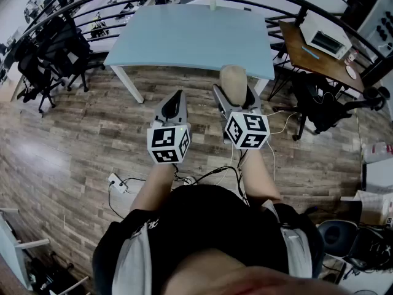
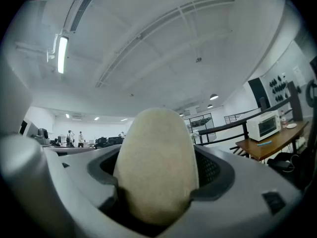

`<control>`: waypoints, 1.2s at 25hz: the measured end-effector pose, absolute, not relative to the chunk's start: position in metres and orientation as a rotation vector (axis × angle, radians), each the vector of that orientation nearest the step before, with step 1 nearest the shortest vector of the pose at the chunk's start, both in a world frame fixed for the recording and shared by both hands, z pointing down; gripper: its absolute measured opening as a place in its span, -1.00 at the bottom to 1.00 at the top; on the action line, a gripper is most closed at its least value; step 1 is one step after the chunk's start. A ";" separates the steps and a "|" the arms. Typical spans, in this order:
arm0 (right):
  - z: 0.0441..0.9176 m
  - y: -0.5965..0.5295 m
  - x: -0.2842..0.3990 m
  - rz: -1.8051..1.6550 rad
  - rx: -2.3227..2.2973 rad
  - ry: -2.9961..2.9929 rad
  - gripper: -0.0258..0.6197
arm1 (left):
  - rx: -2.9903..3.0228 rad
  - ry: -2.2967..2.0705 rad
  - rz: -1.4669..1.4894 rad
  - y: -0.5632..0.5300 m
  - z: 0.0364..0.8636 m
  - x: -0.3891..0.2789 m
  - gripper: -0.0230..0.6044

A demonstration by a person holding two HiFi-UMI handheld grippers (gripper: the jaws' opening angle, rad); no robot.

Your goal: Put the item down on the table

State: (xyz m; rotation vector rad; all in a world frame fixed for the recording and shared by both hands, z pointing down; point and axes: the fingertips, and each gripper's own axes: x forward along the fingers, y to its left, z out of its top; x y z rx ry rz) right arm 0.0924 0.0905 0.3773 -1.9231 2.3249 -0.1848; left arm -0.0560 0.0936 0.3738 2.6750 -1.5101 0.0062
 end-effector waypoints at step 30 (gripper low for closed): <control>0.376 0.059 0.047 -0.154 -1.954 2.277 0.33 | 2.741 -1.471 0.086 0.046 0.384 -0.100 -0.90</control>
